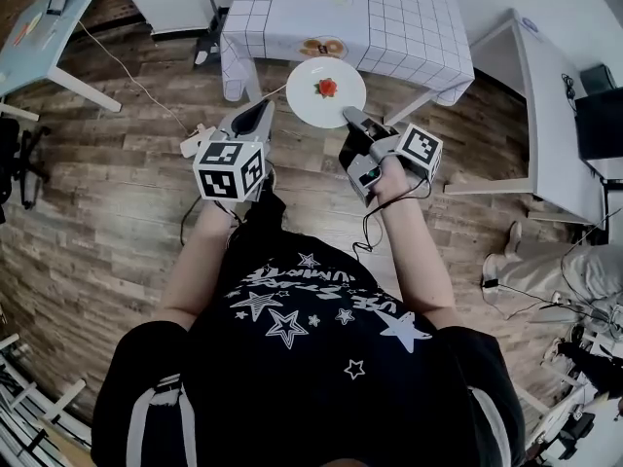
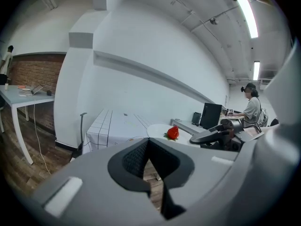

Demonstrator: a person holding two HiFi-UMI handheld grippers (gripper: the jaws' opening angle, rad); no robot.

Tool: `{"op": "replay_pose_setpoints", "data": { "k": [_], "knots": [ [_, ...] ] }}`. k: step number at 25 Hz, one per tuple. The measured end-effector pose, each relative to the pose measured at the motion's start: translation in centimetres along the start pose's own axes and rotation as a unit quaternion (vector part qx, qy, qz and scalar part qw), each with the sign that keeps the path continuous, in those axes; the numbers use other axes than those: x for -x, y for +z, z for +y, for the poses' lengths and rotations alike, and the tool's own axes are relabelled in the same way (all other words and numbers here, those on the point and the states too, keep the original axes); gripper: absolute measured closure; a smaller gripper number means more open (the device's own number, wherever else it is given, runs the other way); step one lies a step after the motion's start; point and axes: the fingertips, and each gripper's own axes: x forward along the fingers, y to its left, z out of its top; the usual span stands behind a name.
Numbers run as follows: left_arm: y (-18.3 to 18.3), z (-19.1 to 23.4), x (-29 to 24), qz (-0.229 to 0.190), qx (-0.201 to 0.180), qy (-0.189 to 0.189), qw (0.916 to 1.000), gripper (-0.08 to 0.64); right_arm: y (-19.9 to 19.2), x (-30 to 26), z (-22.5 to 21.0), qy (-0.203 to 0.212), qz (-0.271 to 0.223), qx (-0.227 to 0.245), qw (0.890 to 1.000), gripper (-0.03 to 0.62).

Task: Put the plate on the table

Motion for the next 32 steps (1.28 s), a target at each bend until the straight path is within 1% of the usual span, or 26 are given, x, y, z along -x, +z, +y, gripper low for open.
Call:
{"op": "replay_pose_setpoints", "data": {
  "k": [6,12,16,22,24,29,32],
  "knots": [
    [2.7,3.7,-4.7,0.005,0.001,-0.007,1.0,0.551,3.3,-5.1,0.9,-0.003,-0.003,-0.001,1.0,0.572],
    [3.6,5.4,-7.1,0.006,0.0,-0.01,0.9999,0.551,5.0,-7.3,0.7,-0.009,-0.001,0.002,1.0,0.572],
    [4.8,7.1,-8.2,0.003,-0.001,-0.016,0.9999,0.552,5.9,-9.3,1.4,-0.011,-0.006,0.005,1.0,0.572],
    [6.7,11.6,-10.9,0.007,0.003,-0.023,0.9997,0.551,7.2,-14.3,2.2,-0.022,-0.013,0.006,1.0,0.572],
    [6.9,12.7,-11.8,0.01,0.004,-0.027,0.9996,0.551,7.4,-15.4,2.0,-0.024,-0.016,0.004,1.0,0.572],
    [6.0,13.7,-12.8,0.014,0.004,-0.042,0.999,0.551,7.4,-16.1,0.5,-0.034,-0.029,0.001,0.999,0.572],
    [6.2,15.0,-13.5,0.017,0.004,-0.049,0.9986,0.551,7.7,-17.6,0.4,-0.034,-0.034,-0.004,0.999,0.572]
  ]
}}
